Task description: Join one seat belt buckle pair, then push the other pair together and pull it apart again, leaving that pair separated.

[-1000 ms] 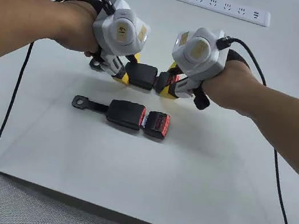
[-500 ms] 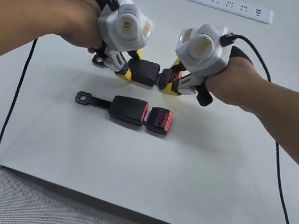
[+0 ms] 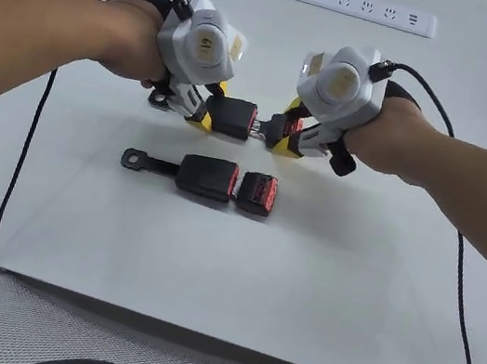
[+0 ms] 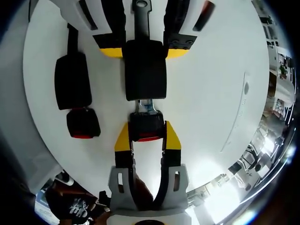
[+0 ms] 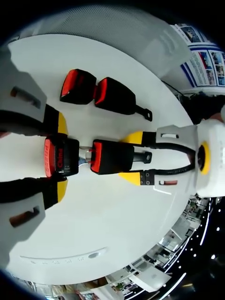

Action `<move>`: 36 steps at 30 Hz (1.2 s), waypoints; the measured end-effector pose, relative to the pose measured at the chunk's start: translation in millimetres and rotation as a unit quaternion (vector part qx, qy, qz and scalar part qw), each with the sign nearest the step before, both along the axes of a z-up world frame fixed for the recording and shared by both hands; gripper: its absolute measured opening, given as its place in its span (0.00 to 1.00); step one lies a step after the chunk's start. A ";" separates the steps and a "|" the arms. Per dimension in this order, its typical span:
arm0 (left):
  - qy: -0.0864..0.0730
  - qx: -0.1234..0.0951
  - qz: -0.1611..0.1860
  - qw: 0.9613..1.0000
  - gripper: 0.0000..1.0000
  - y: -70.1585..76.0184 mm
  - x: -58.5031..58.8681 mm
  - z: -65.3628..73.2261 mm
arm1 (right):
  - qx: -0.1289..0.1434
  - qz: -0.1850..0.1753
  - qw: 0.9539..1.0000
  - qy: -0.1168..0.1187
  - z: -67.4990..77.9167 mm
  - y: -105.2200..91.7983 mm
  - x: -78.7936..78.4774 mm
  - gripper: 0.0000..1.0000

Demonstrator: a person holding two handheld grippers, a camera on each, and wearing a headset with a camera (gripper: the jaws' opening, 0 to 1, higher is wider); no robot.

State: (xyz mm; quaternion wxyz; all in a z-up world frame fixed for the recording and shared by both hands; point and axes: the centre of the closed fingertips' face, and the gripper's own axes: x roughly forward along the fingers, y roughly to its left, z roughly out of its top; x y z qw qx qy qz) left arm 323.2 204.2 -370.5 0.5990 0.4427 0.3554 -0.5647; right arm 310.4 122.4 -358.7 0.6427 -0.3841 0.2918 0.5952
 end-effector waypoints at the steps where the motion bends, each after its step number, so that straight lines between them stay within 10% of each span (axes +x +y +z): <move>1: 0.001 0.000 0.000 1.000 0.30 -0.2 -0.3 0.1 | -0.003 0.000 1.000 0.000 0.3 -5.0 -0.5 0.32; 23: -0.001 -0.008 0.019 1.000 0.31 -1.8 -0.9 0.1 | -0.024 -0.049 0.998 0.014 -7.5 -120.8 -2.5 0.33; 36: -0.008 -0.008 0.013 1.000 0.31 -4.1 -2.5 1.3 | -0.041 -0.056 0.997 0.020 -9.9 -140.2 -4.4 0.35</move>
